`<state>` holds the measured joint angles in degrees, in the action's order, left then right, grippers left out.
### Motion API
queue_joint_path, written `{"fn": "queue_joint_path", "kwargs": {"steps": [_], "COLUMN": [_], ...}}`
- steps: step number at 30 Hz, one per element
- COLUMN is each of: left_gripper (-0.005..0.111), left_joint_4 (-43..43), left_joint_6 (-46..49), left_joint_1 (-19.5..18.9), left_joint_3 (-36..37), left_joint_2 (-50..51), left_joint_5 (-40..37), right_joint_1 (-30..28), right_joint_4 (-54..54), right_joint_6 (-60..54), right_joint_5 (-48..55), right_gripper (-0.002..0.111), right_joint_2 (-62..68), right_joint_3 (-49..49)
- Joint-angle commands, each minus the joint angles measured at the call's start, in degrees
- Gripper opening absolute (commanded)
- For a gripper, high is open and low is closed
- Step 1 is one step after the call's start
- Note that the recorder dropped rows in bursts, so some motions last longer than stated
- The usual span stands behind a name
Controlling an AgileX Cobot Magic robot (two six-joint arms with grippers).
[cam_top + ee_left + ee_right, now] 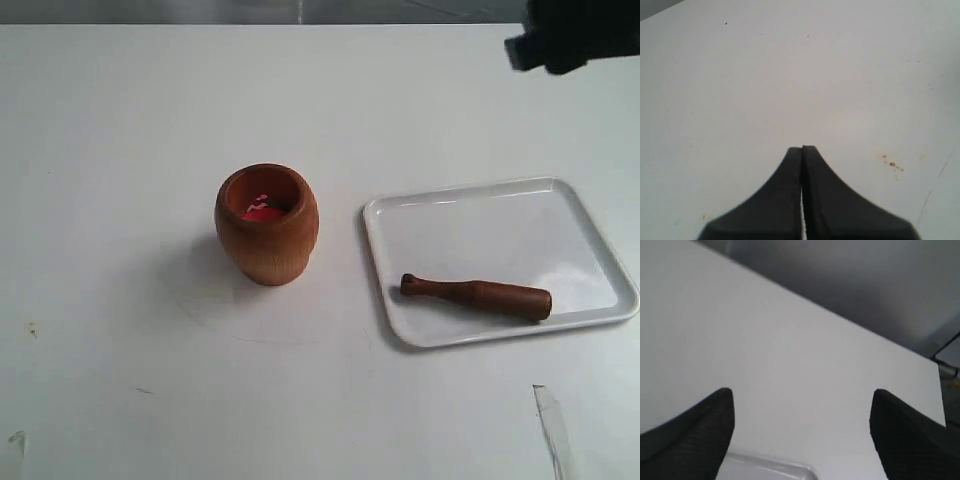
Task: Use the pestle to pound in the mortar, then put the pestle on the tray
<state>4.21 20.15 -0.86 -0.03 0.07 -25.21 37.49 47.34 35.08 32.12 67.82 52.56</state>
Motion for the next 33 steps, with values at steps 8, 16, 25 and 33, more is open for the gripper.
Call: {"fn": "queue_joint_path", "kwargs": {"steps": [8,16,25,33], "left_gripper": [0.0,0.0,0.0,0.0], "left_joint_4": [-0.42,-0.42,-0.42,-0.42], "left_joint_6": [-0.47,-0.47,-0.47,-0.47], "left_joint_1": [0.44,0.44,0.44,0.44], "left_joint_3": [0.03,0.03,0.03,0.03], "left_joint_2": [-0.07,-0.07,-0.07,-0.07], "left_joint_5": [0.17,0.17,0.17,0.17], "right_joint_1": [-0.17,-0.17,-0.17,-0.17], "right_joint_4": [-11.14,-17.34,-44.66,-51.52], "right_joint_6": [1.1,0.69,-19.84,-19.29], "right_joint_5": [-25.77,-20.87,-6.47,-2.46], "right_gripper": [0.055,0.0,0.0,0.0], "right_joint_2": [-50.17,-67.8,-67.82,-67.82], "right_joint_3": [-21.19,-31.29,-32.09,-32.09]}}
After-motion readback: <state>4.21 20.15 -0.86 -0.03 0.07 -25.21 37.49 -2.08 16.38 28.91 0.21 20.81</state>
